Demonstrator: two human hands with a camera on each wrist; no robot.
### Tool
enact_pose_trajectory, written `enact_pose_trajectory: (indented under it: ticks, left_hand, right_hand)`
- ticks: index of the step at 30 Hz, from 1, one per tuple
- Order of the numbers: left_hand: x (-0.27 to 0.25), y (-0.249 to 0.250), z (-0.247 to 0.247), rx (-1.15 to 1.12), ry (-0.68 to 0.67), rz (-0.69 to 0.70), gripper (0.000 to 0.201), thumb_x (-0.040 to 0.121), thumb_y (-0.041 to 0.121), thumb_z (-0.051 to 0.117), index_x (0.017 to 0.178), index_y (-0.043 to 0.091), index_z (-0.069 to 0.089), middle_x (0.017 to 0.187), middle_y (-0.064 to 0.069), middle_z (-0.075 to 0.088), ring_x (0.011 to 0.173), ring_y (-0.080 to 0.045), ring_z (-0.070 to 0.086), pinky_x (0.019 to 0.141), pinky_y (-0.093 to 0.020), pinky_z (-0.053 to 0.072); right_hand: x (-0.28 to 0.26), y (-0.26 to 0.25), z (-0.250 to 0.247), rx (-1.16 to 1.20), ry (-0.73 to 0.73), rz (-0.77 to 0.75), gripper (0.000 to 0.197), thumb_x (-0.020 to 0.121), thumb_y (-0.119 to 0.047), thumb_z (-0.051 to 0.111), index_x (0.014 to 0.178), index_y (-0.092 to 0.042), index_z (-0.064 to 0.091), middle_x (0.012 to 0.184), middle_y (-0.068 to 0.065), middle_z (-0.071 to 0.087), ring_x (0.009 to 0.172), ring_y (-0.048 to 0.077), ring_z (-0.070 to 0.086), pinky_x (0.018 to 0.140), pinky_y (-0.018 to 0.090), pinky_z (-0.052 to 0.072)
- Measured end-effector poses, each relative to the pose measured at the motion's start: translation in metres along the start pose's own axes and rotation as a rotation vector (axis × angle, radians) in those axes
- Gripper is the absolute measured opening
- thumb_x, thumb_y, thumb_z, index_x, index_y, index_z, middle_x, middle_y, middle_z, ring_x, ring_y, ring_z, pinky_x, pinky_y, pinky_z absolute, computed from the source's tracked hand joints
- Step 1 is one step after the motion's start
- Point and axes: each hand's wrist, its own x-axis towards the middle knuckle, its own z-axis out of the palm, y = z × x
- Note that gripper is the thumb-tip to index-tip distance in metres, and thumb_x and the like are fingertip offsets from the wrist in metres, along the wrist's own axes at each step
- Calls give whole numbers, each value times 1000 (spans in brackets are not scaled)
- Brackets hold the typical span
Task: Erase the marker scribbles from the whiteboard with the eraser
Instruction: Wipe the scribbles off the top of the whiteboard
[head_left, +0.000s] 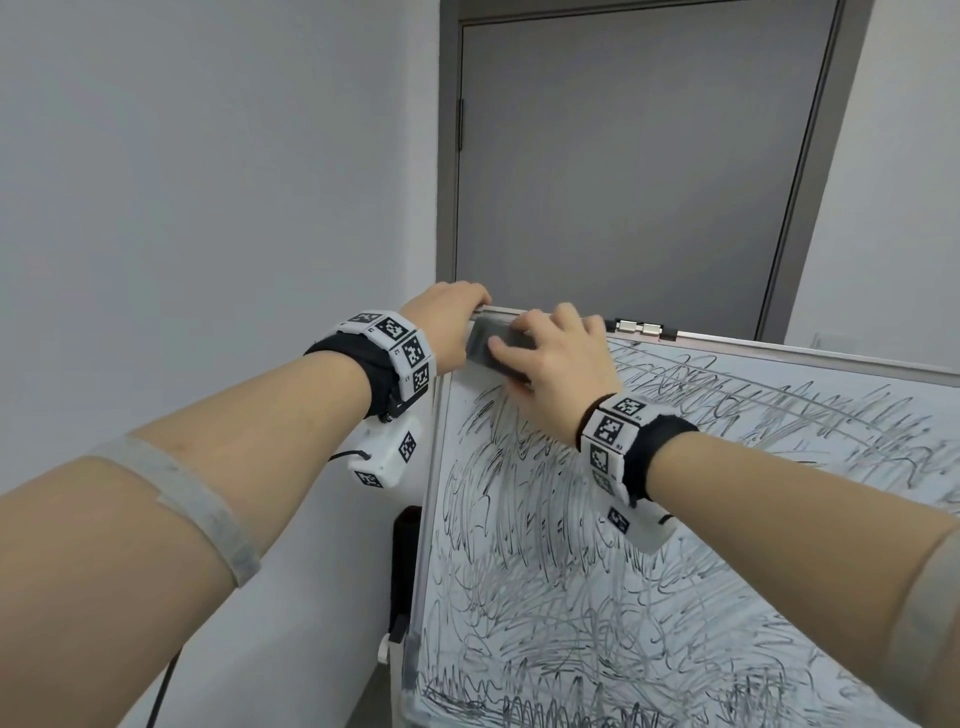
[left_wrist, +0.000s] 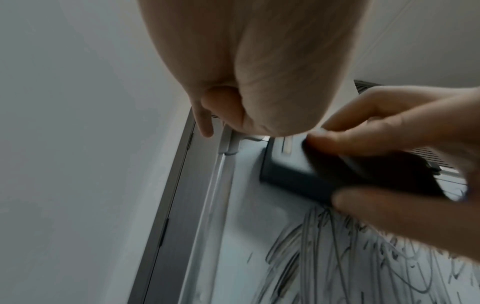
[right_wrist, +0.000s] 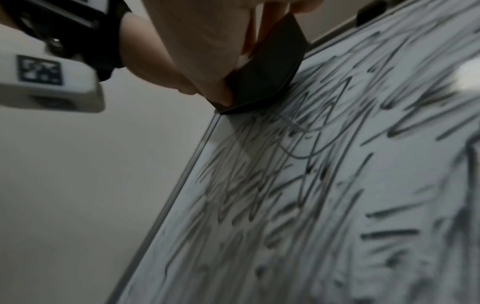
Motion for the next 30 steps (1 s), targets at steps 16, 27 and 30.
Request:
enact_pose_trajectory:
  ticks: [16,27,30]
  left_hand:
    - [-3,22,15,201,-16,-25,74,75,24,63,144,29,35,124,-8,46,116,-30,45,81,-34,42]
    - [2,33,19,228,-30,-82,74,67,17,60,137,26,39,119,-11,48,110,-33,47,97,-40,44]
    - [4,34,18,248,-35,-88,75,65,19,60,137,27,40,117,-11,49,109,-33,48,100,-42,42]
  right_hand:
    - [-28,33,-11,-41,-25,-99,28,88,-36,60,115,-30,65,107,1,60,88,29,47,74,40,31]
    - [-47,58,-19,-56,15,-111,29,89,-30,64,118,-26,64,111,5,60,87,31,48,74,41,33]
    - [-49,65,-21,-67,-16,-150,30,90,-32,63,119,-26,64,112,6,61,88,31,49,73,41,33]
